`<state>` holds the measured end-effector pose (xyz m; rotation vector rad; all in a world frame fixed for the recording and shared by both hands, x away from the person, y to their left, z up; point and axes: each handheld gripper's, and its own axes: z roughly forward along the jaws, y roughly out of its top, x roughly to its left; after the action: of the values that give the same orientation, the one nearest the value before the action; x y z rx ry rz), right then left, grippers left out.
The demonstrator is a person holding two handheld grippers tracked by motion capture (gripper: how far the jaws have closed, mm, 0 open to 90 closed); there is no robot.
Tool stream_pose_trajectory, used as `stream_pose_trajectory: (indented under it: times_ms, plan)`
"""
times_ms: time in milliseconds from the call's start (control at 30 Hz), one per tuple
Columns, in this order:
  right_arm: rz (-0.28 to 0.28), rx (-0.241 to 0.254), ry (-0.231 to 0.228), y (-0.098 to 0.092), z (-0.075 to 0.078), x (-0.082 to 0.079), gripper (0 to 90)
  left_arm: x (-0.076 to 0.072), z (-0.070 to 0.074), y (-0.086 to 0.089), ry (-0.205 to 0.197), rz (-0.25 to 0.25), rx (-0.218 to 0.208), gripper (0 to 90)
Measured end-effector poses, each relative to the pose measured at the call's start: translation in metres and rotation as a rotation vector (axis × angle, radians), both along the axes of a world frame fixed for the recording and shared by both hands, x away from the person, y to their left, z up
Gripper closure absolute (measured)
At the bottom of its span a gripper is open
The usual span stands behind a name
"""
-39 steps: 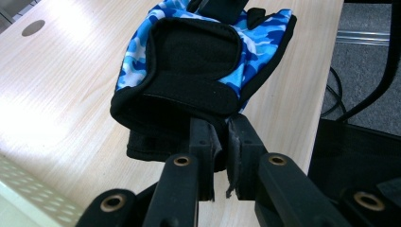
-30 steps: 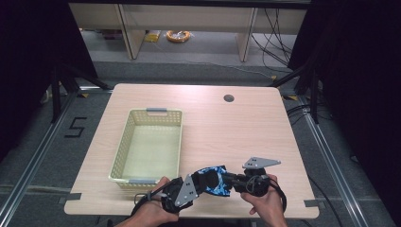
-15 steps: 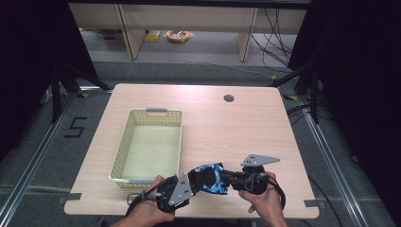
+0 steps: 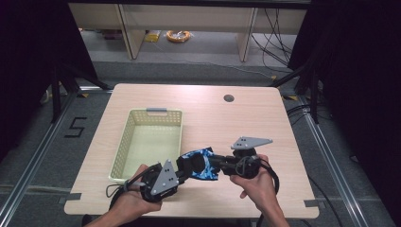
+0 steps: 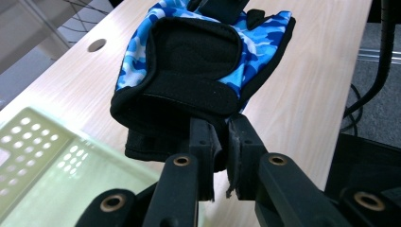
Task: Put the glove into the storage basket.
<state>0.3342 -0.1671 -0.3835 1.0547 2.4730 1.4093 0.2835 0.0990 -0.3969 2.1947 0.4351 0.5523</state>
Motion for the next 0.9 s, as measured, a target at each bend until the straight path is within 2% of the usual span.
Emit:
stream_pose_trajectory:
  times_ms: [33,67,133,167,200,367,433,467,500,533,633,667,700,767,800,833,867,900]
  plan:
    - [0.009,0.010,-0.012,0.004,0.000,0.004,80.1,0.002,0.001,0.003,0.001,0.005,0.005,81.3]
    - [0.008,0.004,0.012,0.008,0.003,0.005,80.1,0.002,0.002,0.006,0.006,0.016,-0.007,81.3]
    - [0.018,-0.005,-0.002,0.015,0.005,0.012,80.1,0.004,0.003,0.010,0.008,0.019,-0.008,81.3]
    - [0.024,0.008,0.007,0.021,0.007,0.015,80.1,0.007,0.005,0.018,0.006,0.033,-0.008,81.2]
    - [0.031,-0.007,0.004,0.023,0.009,0.017,80.1,0.008,0.005,0.020,0.010,0.044,-0.014,81.3]
    - [0.051,-0.022,-0.007,0.043,0.014,0.029,80.2,0.013,0.007,0.038,0.016,0.077,-0.020,81.1]
    - [0.054,-0.016,0.016,0.052,0.016,0.032,80.1,0.014,0.005,0.043,0.016,0.091,-0.041,81.1]
    - [0.058,-0.018,0.008,0.055,0.016,0.033,80.2,0.014,0.005,0.047,0.010,0.092,-0.027,81.1]
    - [0.068,-0.026,-0.005,0.059,0.016,0.035,80.2,0.015,0.004,0.050,0.017,0.097,-0.031,81.0]
    - [0.062,-0.019,-0.002,0.064,0.016,0.036,80.2,0.015,0.004,0.055,0.018,0.103,-0.019,81.1]
    - [0.070,-0.023,0.018,0.075,0.017,0.040,80.2,0.017,0.004,0.064,0.022,0.116,-0.021,81.1]
    - [0.092,-0.030,-0.006,0.078,0.015,0.043,80.2,0.017,0.004,0.067,0.028,0.118,-0.020,81.1]
    - [0.078,-0.020,0.019,0.082,0.015,0.043,80.2,0.017,0.004,0.070,0.031,0.127,-0.024,81.0]
    - [0.084,-0.025,0.021,0.088,0.015,0.045,80.2,0.018,0.004,0.077,0.042,0.133,-0.020,81.0]
    - [0.094,-0.021,0.015,0.091,0.013,0.047,80.2,0.018,0.005,0.080,0.034,0.132,-0.018,81.0]
    - [0.090,-0.014,0.028,0.095,0.013,0.047,80.2,0.018,0.004,0.082,0.036,0.141,-0.023,81.0]
    - [0.098,-0.016,0.031,0.097,0.012,0.047,80.2,0.019,0.005,0.086,0.039,0.131,-0.006,81.0]
    - [0.098,-0.014,0.034,0.100,0.012,0.048,80.2,0.019,0.003,0.087,0.048,0.147,-0.025,81.0]
